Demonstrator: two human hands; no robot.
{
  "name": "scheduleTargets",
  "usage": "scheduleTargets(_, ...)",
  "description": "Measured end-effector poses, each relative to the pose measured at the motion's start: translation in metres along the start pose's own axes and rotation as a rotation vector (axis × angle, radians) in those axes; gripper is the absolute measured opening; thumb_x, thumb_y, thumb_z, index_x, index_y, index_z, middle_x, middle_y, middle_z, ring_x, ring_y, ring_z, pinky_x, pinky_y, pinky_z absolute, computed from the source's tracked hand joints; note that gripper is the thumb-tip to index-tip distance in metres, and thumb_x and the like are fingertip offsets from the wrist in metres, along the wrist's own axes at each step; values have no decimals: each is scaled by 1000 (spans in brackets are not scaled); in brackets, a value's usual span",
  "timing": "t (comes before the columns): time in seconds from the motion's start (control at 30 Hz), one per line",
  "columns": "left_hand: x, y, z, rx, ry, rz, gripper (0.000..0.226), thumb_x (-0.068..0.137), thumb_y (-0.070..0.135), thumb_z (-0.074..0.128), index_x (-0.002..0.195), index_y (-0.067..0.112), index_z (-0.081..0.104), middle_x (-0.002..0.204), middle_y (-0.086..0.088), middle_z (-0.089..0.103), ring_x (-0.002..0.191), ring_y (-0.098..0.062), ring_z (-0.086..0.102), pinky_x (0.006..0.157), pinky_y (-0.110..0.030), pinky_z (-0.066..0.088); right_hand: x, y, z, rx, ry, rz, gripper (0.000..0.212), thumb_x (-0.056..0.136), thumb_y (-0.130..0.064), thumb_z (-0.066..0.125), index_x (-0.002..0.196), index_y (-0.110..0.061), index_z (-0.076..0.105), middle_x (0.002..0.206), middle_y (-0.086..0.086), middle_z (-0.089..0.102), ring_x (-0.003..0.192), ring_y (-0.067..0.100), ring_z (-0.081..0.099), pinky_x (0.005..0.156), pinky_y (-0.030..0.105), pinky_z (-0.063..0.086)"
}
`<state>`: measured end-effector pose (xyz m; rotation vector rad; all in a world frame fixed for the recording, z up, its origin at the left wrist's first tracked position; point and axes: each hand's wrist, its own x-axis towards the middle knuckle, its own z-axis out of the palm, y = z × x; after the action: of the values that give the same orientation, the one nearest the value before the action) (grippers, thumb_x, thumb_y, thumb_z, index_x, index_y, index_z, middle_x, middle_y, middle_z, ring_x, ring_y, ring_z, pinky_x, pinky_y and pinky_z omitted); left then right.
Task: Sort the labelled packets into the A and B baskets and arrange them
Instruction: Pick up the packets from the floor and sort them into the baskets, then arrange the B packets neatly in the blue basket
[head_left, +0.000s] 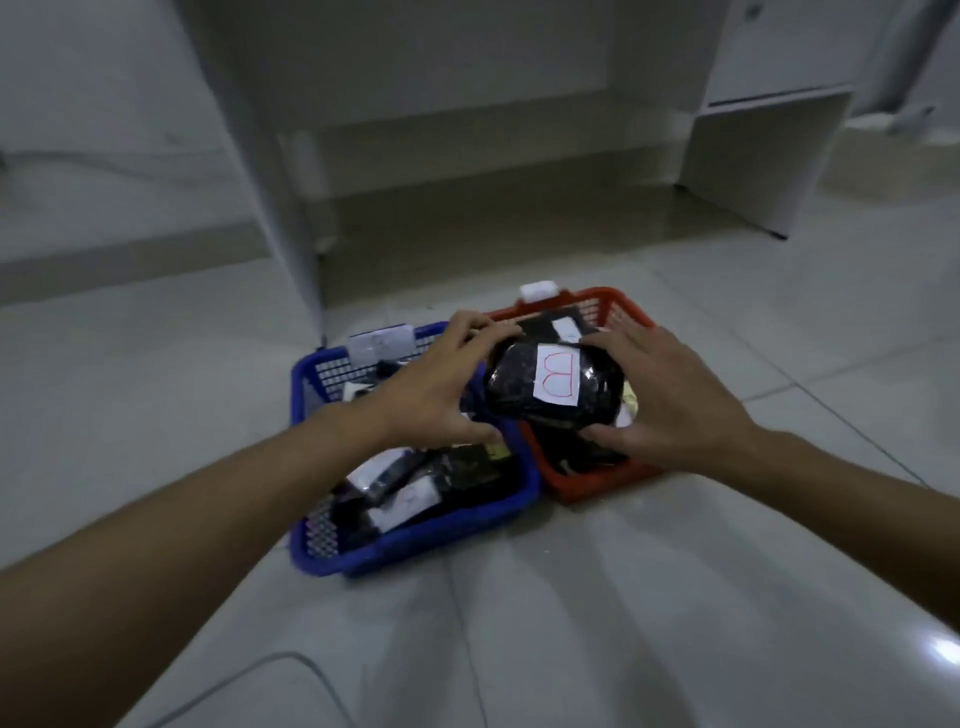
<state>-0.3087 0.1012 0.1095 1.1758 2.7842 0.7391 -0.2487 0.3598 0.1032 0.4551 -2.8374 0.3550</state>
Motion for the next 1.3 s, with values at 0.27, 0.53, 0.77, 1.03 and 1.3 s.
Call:
scheduleTargets(0.27,-35,-102,-10,-213,475,-481,50,87,1,58,133,17,48,127,1,43,107,-9,48,83,-13,38,103,-57,29,-84,-114,81,87,68,-65,75,135,-18,43,124,5,51,113,22,47,94,40,47)
scheduleTargets(0.53,6,-156,-3,-191,413,-564,30,90,2,50,116,15,60,111,0,52,102,-15,54,88,-30,49,161,-78,83,1,-231,208,91,68,-71,73,132,-17,36,124,9,48,109,29,56,90,46,54)
scheduleTargets(0.77,-8,-193,-20,-270,607,-687,29,97,1,39,115,13,57,111,-5,57,99,-19,55,81,-34,51,214,-74,119,188,-382,-6,71,75,-45,81,133,-24,46,124,3,51,114,22,52,94,34,46)
scheduleTargets(1.03,-54,-217,-51,-39,592,-736,23,102,15,41,118,17,58,112,2,58,101,-11,55,79,-14,39,264,-103,176,347,-532,-339,70,76,-34,83,138,-31,51,134,-6,39,122,17,45,107,37,42)
scheduleTargets(1.3,-67,-194,-37,-13,428,-873,22,99,17,47,120,17,56,109,2,57,94,-11,55,72,-19,43,266,-92,176,327,-617,-427,61,89,-51,65,145,-35,46,128,-9,34,119,13,42,100,35,45)
